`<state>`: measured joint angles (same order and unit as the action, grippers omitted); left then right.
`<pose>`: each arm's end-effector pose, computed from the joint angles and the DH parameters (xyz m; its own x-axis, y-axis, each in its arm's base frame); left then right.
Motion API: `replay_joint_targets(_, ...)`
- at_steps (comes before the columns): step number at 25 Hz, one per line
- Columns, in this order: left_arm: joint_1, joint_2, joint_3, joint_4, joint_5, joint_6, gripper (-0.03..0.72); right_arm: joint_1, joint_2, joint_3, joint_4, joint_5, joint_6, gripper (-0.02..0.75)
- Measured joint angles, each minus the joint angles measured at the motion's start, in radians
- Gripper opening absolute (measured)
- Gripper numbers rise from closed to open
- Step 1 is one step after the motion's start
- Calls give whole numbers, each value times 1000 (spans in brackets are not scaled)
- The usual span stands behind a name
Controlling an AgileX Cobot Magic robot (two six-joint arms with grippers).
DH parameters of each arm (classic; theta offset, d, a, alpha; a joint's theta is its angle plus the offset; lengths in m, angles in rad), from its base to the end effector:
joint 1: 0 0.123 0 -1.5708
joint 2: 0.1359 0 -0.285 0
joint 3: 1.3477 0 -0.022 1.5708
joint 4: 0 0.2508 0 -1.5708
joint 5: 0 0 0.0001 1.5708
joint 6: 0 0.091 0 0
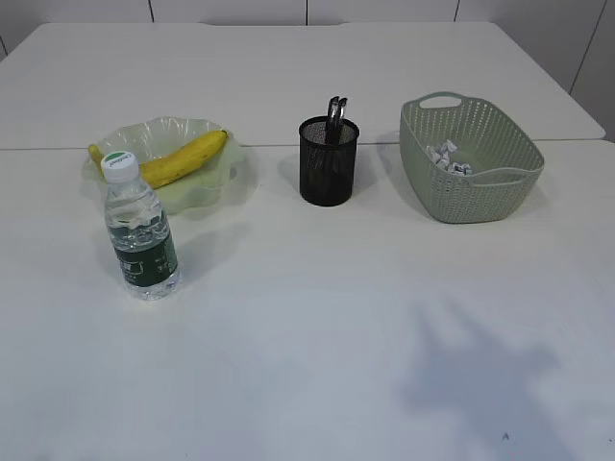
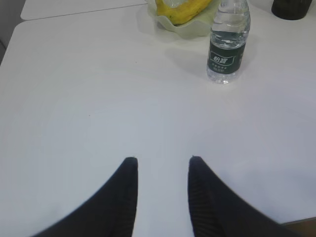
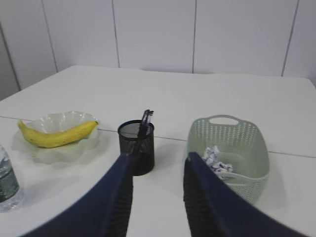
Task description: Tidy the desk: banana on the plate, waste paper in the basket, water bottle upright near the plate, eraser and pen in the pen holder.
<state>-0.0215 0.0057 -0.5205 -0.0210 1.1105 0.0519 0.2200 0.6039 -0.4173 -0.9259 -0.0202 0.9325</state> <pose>-0.0085 -0.0015 0.2790 -0.4846 0.0530 -0.8731 0.0586 0.9979 0.0280 0.1284 0.0301 0.3041 -0.0866 -0.0125 -0.9962 -0.2333 0.9724 0.0081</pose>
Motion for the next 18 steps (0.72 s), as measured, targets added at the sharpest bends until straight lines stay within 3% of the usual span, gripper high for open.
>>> replay_joint_targets(11, 0, 0, 0, 0, 0, 0, 239, 0, -16, 3, 825, 267, -920, 241)
replay_joint_targets(14, 0, 0, 0, 0, 0, 0, 239, 0, -16, 3, 948, 320, -1061, 240)
replay_joint_targets(18, 0, 0, 0, 0, 0, 0, 239, 0, -22, 3, 1008, 408, -1143, 239)
